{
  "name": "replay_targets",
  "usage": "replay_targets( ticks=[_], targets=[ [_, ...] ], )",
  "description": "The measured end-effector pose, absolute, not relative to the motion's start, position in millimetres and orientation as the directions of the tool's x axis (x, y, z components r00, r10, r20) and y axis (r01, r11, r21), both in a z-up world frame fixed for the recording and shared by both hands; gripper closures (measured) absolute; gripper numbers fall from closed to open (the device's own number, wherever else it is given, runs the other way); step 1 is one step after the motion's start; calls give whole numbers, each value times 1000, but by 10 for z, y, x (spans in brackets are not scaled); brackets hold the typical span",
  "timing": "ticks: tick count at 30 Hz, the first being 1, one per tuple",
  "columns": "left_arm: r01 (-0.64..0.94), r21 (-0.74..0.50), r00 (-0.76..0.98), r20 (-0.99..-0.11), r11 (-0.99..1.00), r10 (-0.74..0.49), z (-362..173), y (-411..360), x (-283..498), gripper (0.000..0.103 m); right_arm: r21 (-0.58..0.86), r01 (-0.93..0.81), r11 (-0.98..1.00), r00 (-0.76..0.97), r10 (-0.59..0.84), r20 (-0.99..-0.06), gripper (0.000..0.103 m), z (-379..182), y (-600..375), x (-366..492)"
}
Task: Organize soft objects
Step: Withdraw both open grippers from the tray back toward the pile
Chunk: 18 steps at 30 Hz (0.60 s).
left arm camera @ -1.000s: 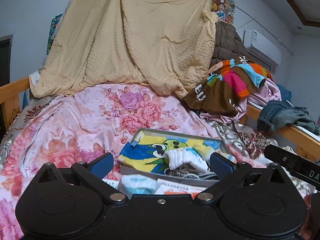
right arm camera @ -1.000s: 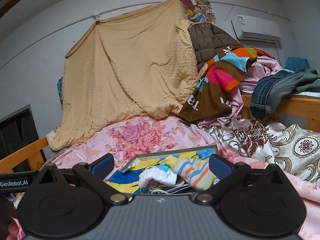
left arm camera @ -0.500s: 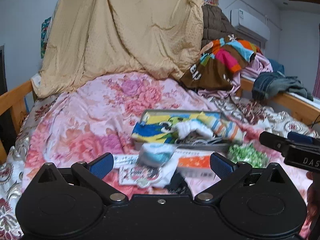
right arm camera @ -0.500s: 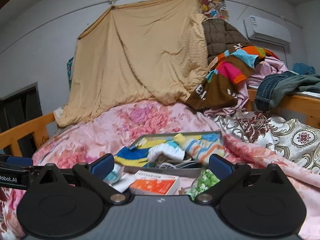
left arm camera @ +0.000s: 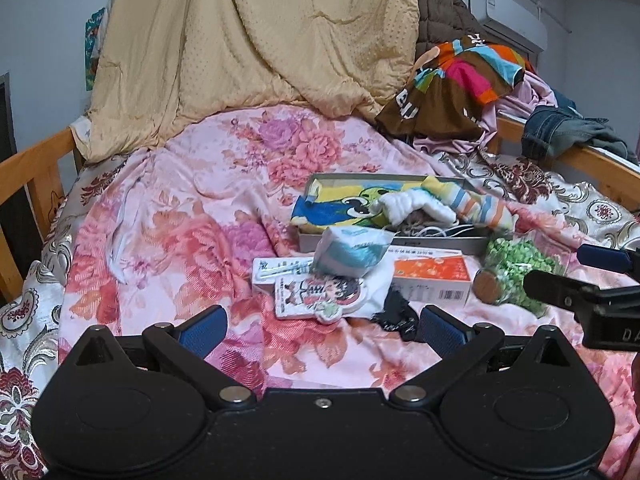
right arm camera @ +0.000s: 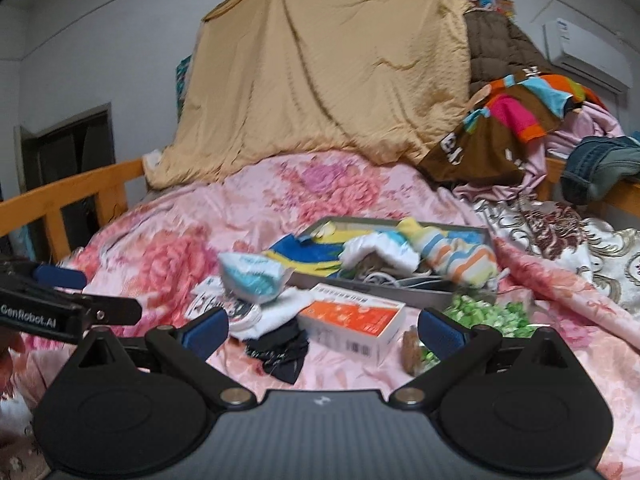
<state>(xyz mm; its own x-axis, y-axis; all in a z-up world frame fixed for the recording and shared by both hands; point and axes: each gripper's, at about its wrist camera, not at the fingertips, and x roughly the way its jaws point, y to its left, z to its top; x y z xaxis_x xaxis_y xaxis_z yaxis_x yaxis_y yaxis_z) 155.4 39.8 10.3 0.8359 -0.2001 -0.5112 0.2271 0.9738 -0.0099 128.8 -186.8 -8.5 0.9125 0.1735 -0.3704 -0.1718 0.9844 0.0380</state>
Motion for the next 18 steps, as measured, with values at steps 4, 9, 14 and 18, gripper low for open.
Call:
replay_targets(
  ticks=[4,9,14,18],
  targets=[
    [232,-6,830,-520,973,-201,16,441,1623,1,25,-186,982,899,181,-399,0,-149,-1812,1323],
    [251,-22,820,-527,968,-225,-99,468,1681,1,3,-202,979,889,184,-420,0,-208,-1753,1354],
    [264,-26,813,-531,964,-237,-194,446,1737,1,-19,-212,977,880,182,-438,0,-261,-1718,1401],
    [272,-25,815,-525,962,-244,-226,455,1806,1,-32,-212,977,880,177,-441,0,-319,-1681,1462]
  ],
)
